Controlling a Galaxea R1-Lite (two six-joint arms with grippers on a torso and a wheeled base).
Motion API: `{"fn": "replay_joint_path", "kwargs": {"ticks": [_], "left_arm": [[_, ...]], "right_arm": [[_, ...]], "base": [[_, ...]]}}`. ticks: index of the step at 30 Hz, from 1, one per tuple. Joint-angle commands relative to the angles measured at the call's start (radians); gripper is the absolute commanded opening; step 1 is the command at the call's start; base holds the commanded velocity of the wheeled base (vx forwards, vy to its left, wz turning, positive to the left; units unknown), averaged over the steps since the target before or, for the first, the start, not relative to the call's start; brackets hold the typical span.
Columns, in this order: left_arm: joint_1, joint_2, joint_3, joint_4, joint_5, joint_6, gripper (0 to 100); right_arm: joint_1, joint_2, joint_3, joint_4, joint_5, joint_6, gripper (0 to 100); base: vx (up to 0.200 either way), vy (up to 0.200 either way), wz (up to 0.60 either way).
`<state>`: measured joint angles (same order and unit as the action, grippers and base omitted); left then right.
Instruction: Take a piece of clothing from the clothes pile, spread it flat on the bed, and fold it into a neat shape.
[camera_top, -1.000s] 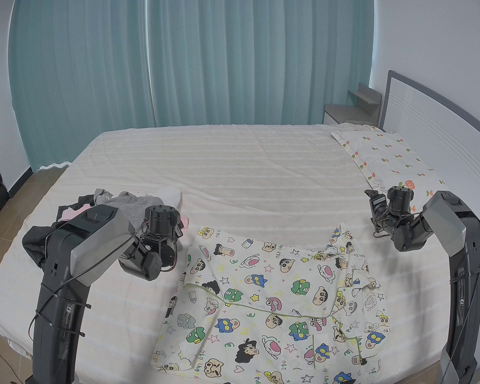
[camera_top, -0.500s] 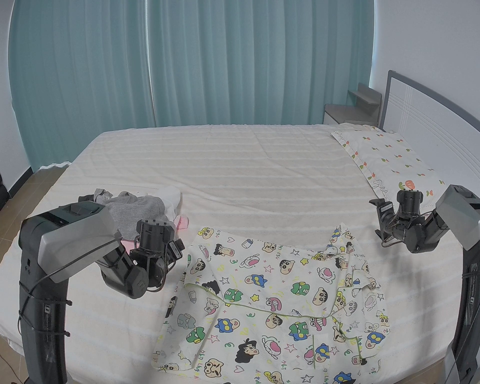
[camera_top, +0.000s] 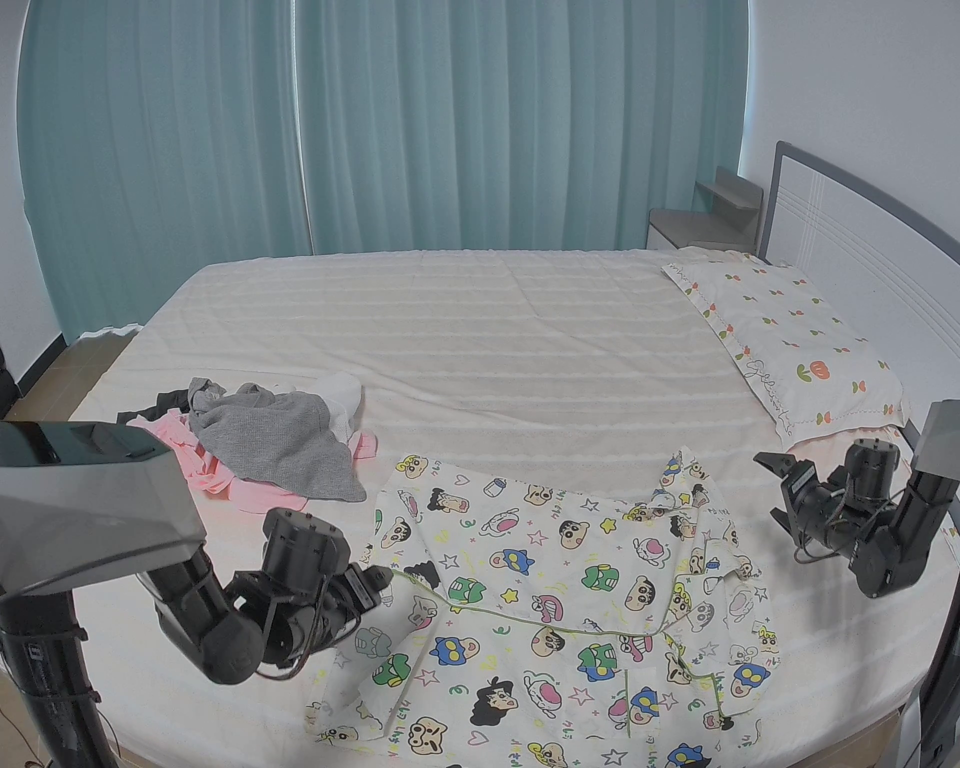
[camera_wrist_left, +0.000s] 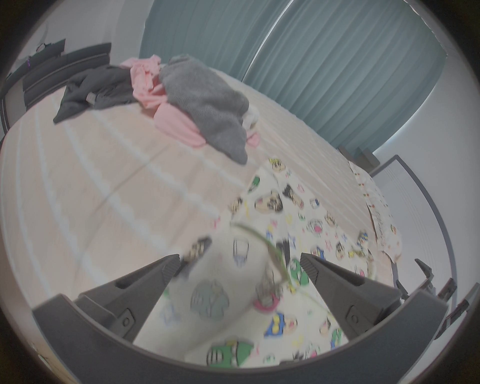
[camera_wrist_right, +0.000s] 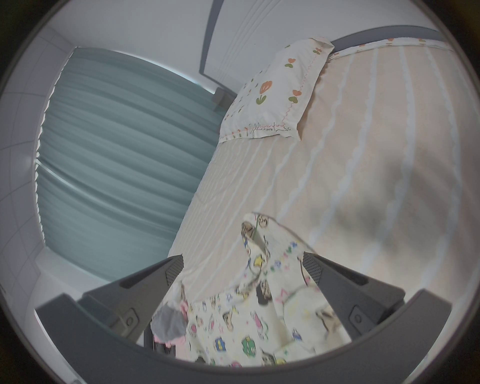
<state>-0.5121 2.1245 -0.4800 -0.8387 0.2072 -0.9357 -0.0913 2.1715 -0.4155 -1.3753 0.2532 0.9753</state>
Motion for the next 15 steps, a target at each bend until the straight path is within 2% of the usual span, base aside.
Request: {"fn": "replay_joint_path", "kwargs": {"ticks": [1,5,15], "left_arm": [[-0.232,-0.086,0.221,0.006,-0.069,-0.169,100],[-0.282,-0.074,0.222,0.009,-0.069,-0.225,100],[-0.276,-0.066,0.241,0.001,-0.057,-0.227,100]], "right_arm": [[-0.027,-0.102,0.271,-0.195,0.103,-0.081,100],[-0.027,-0.102,0.276,-0.195,0.103,-0.081,100],[-0.03,-0.104,0.277,-0.195,0.103,-0.081,100]], "base": [[0.0,0.0,0.0],[0.0,0.0,0.0],[0.0,0.0,0.0]]}}
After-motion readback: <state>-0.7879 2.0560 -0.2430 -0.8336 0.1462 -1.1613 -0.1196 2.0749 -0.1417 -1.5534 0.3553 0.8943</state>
